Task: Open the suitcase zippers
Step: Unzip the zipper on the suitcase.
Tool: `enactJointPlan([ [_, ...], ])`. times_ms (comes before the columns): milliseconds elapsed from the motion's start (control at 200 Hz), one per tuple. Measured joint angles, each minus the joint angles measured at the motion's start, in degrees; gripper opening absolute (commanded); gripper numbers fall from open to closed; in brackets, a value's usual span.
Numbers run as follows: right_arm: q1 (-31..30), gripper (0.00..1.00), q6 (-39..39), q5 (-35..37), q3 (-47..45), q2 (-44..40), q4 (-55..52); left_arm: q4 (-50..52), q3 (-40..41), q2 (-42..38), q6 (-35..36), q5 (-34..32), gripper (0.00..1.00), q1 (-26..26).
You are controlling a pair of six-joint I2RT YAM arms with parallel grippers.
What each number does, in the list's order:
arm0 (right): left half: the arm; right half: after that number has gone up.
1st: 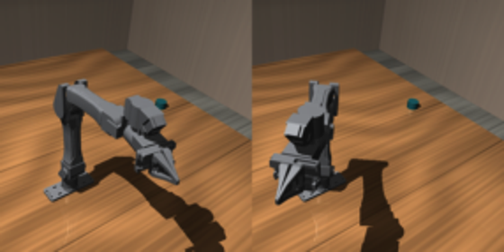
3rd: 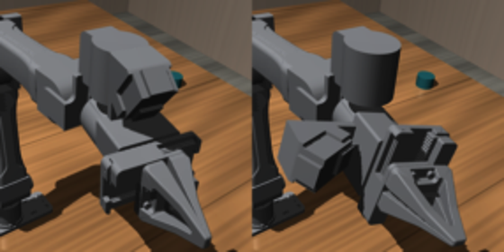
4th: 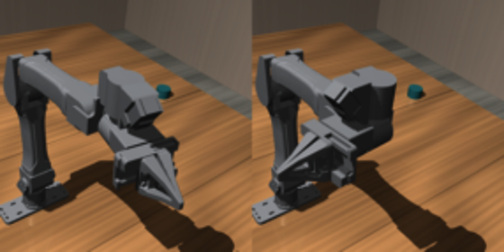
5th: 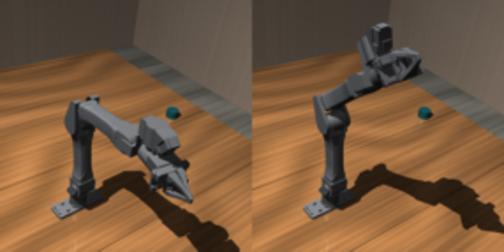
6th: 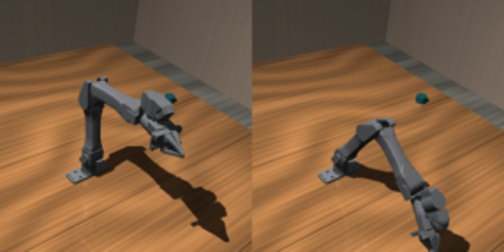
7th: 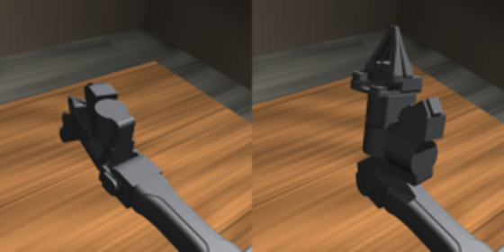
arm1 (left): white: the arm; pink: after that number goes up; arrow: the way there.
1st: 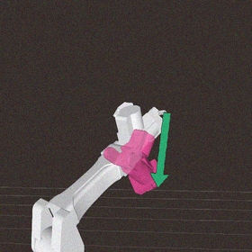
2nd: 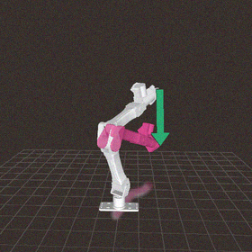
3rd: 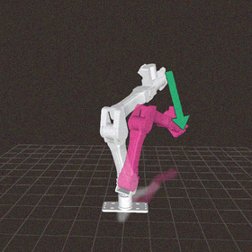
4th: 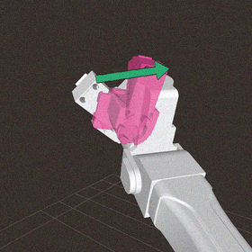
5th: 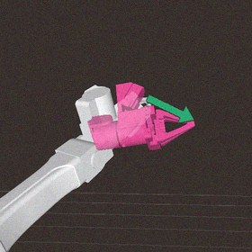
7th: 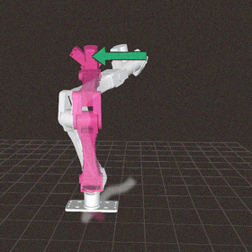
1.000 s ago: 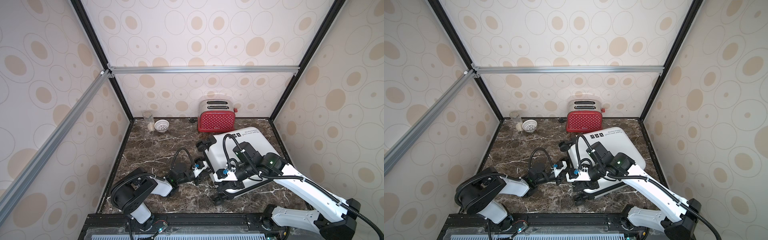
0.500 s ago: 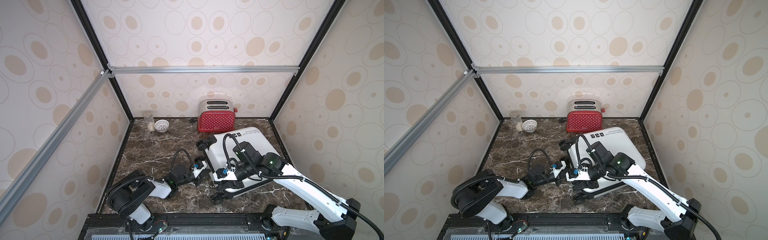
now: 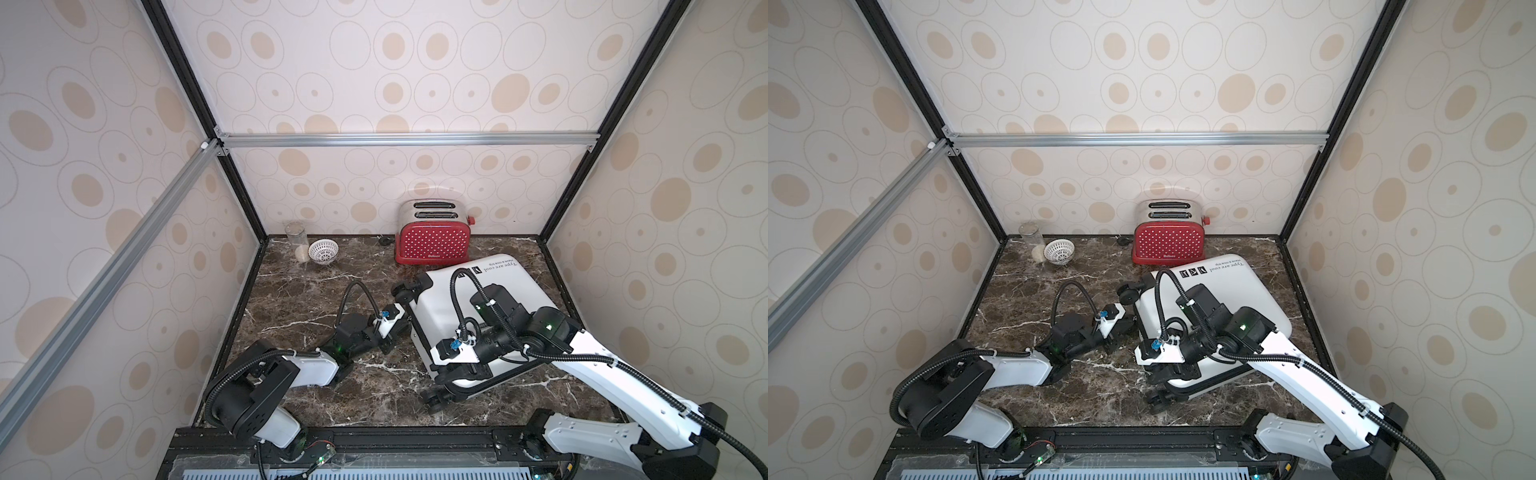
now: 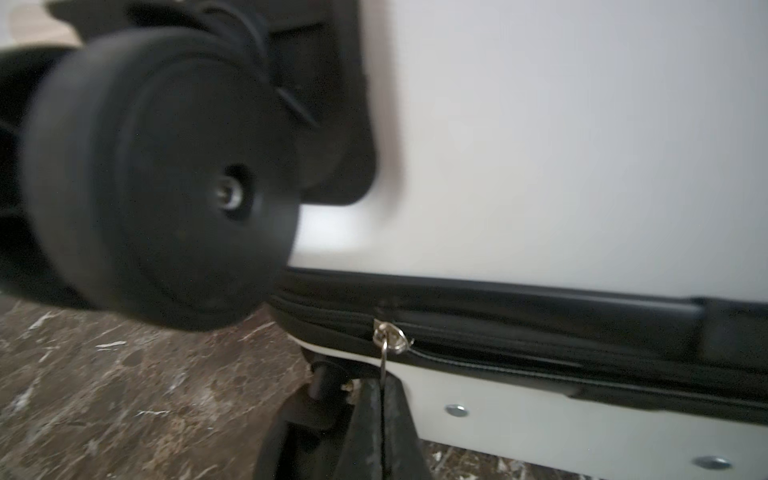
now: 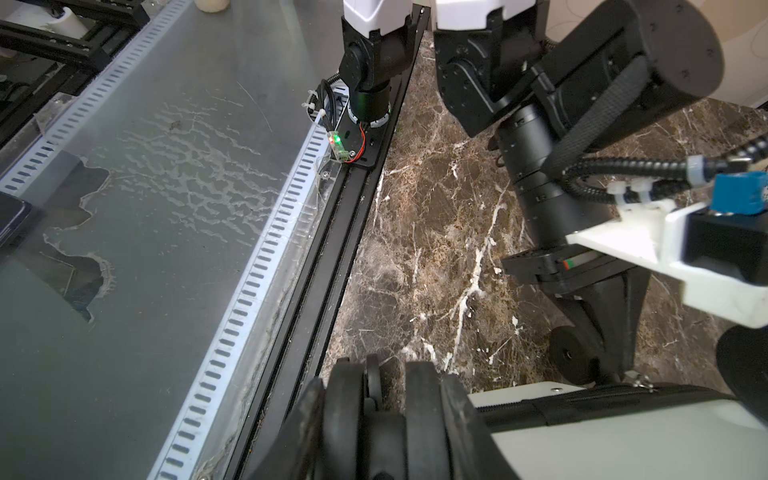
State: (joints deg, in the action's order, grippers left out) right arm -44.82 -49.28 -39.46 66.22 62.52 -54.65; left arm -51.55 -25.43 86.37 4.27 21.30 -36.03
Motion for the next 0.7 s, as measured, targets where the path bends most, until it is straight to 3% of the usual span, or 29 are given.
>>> enactJointPlan([
  [200, 0.0, 0.0, -0.3, -1.6, 0.0, -1.4, -0.9, 3.1, -4.0, 2.3, 2.0, 1.7, 0.0, 4.6],
  [700, 0.9, 0.0, -2.4, -1.4, 4.1, -0.6, -5.5, -0.1, -14.1, 14.3, 8.7, 13.9, 0.0, 7.8],
])
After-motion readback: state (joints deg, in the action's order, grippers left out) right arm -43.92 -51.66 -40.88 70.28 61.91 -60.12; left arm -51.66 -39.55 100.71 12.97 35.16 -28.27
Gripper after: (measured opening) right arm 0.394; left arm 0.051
